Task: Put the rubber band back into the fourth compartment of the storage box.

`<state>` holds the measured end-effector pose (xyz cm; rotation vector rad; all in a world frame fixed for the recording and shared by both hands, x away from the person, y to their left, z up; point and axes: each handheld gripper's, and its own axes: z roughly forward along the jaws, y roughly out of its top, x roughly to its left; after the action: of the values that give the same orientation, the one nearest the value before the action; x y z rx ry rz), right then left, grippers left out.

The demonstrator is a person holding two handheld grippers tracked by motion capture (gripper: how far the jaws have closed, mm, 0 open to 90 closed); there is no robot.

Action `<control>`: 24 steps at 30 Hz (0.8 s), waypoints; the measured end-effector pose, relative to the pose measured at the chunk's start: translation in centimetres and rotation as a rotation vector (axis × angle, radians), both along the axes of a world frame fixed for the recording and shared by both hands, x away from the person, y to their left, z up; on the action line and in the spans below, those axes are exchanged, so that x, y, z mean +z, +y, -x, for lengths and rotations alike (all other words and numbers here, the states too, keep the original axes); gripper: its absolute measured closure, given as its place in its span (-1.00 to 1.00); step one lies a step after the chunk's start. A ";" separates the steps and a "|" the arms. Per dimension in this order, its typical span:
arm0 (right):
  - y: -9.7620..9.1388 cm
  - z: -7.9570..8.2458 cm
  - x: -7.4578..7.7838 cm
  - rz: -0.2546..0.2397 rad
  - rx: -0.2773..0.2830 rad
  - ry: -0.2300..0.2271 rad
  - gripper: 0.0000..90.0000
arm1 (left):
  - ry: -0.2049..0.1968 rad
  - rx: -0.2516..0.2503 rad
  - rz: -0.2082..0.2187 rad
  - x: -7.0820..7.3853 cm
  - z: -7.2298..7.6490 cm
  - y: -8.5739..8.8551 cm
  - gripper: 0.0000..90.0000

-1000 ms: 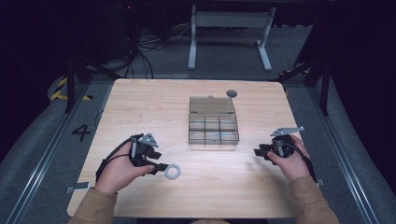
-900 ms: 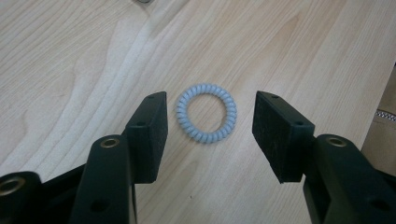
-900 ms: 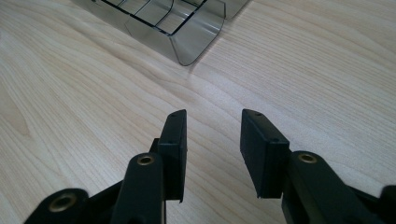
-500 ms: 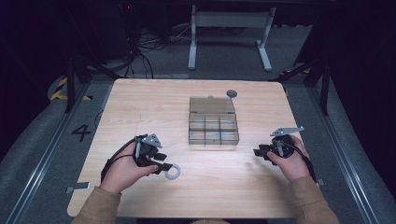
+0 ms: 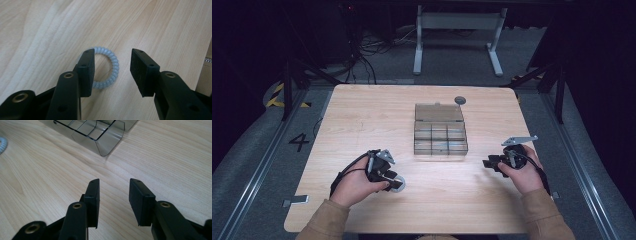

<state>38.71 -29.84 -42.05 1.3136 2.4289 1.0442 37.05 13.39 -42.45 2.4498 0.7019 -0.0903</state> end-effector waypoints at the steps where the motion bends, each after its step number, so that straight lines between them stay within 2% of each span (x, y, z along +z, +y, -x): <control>1: 0.0 0.0 0.0 -0.006 0.001 0.001 0.37 | 0.004 -0.002 0.000 -0.1 0.0 -0.1 0.24; 4: 0.0 0.0 0.0 -0.007 0.002 0.004 0.37 | 0.013 -0.020 -0.024 -0.6 0.1 -0.6 0.26; 5: 0.0 0.0 -0.1 -0.008 0.006 0.005 0.37 | 0.002 -0.032 -0.033 -0.7 0.0 -0.6 0.29; 10: 0.0 0.0 -0.1 -0.017 0.007 0.009 0.37 | 0.008 -0.048 -0.051 -1.1 0.1 -0.9 0.37; 16: -0.1 -0.1 -0.1 -0.019 0.004 0.010 0.37 | -0.014 -0.093 -0.104 -1.6 0.1 -1.3 0.47; 24: -0.1 -0.1 -0.1 -0.022 0.006 0.011 0.37 | -0.014 -0.108 -0.116 -1.8 0.1 -1.6 0.53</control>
<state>38.76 -29.90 -42.19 1.3240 2.4376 1.0704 36.96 11.75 -44.30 2.5965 0.5840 -0.0764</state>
